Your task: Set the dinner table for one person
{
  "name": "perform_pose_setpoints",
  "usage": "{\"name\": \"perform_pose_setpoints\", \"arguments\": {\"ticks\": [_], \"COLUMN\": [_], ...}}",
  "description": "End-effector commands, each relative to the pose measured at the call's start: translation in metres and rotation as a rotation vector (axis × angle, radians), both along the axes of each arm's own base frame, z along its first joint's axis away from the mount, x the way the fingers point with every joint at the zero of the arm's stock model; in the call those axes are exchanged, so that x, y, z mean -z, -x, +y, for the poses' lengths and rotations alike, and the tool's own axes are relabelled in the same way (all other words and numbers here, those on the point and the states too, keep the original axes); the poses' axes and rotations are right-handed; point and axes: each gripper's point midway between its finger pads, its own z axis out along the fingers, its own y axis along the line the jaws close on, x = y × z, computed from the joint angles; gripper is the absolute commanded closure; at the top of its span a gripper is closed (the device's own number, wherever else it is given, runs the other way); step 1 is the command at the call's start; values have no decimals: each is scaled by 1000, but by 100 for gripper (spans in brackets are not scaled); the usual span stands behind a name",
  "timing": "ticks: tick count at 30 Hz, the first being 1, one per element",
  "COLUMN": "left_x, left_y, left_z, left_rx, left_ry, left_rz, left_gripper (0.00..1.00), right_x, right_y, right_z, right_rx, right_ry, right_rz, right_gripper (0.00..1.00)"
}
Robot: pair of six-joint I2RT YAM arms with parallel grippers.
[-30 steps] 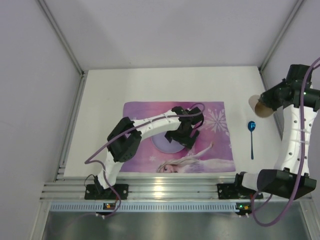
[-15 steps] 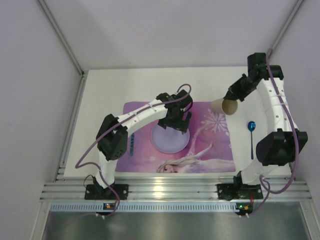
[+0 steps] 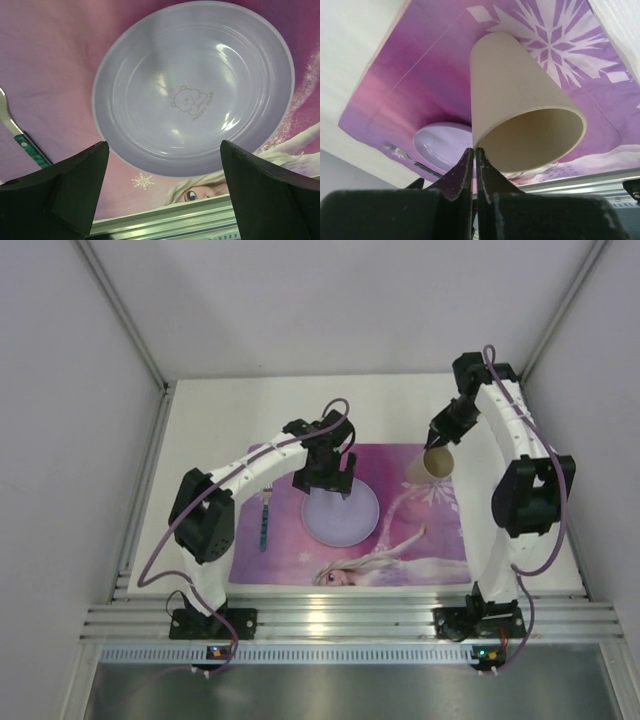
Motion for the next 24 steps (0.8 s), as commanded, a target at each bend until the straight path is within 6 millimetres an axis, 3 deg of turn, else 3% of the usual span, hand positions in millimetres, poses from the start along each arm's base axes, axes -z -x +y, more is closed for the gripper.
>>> {"name": "perform_pose_setpoints", "arguments": {"ticks": [1, 4, 11, 18, 24], "left_x": [-24, -23, -16, -13, -11], "left_y": [-8, -12, -18, -24, -29], "left_z": [5, 16, 31, 33, 29], "left_rx": [-35, -65, -99, -102, -90], "left_ry": [69, 70, 65, 65, 73], "left_rz": [-59, -57, -43, -37, -28], "left_gripper": [2, 2, 2, 2, 2], "right_x": [-2, 2, 13, 7, -13], "right_y": [-10, -25, -37, -30, -31], "right_z": [6, 9, 31, 55, 51], "right_rx": [-14, -32, -89, -159, -181], "right_ry": [22, 35, 16, 11, 33], "right_rz": [1, -4, 7, -15, -84], "right_gripper": [100, 100, 100, 70, 61]}}
